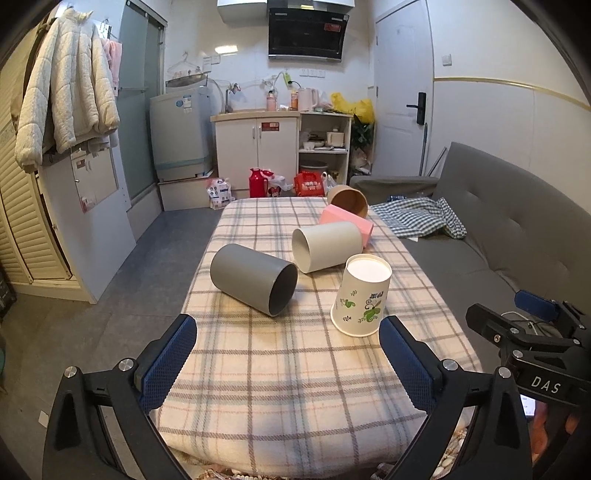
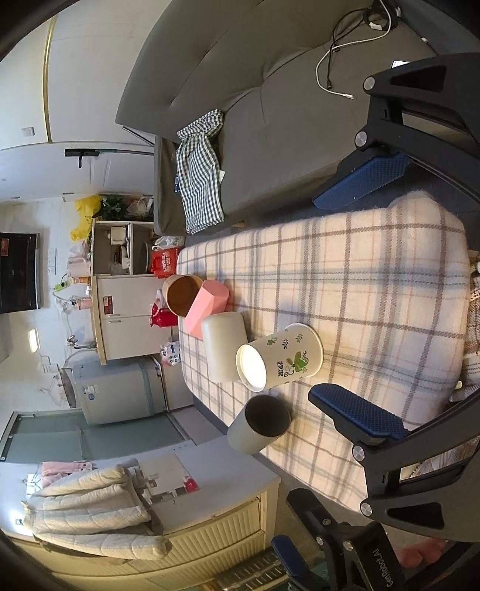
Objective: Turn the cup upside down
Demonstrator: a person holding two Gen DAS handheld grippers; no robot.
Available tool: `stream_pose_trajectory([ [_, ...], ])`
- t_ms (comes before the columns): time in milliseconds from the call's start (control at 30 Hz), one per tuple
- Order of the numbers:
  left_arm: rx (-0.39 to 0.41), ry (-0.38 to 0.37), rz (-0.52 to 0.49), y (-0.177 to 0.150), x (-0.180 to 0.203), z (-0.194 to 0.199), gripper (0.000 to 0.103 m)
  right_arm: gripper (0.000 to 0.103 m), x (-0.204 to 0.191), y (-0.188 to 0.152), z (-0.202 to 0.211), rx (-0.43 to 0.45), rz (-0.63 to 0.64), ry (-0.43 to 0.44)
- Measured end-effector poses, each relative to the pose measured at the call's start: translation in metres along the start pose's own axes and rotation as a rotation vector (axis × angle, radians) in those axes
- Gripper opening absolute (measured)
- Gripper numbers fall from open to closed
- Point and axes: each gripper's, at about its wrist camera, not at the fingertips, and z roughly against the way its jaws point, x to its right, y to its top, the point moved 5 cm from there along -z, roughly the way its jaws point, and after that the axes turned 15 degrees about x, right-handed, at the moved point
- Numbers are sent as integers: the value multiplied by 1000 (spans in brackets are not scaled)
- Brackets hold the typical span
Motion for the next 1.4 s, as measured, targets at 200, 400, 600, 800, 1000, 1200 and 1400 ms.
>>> stream_pose_trajectory([
  [200, 3, -1, 0, -1, 1, 1, 102, 96, 3, -1, 1, -5, -6, -8],
  [400, 8, 15, -2, -3, 0, 2, 103, 96, 5, -2, 1, -4, -7, -12],
  [600, 0, 16, -1, -5, -1, 1, 103, 96, 6, -2, 3, -7, -11, -15],
  [800, -2, 12, -5, -6, -1, 1, 103, 96, 6, -3, 2, -8, -9, -14],
  [1000, -2, 11, -3, -5, 0, 1, 103, 96, 6, -3, 2, -8, -9, -13],
  [1200, -2, 12, -4, -5, 0, 1, 103, 96, 6, -6, 1, -15, -6, -13],
  [1400, -3, 12, -3, -6, 0, 1, 103, 96, 6, -6, 1, -15, -7, -12],
])
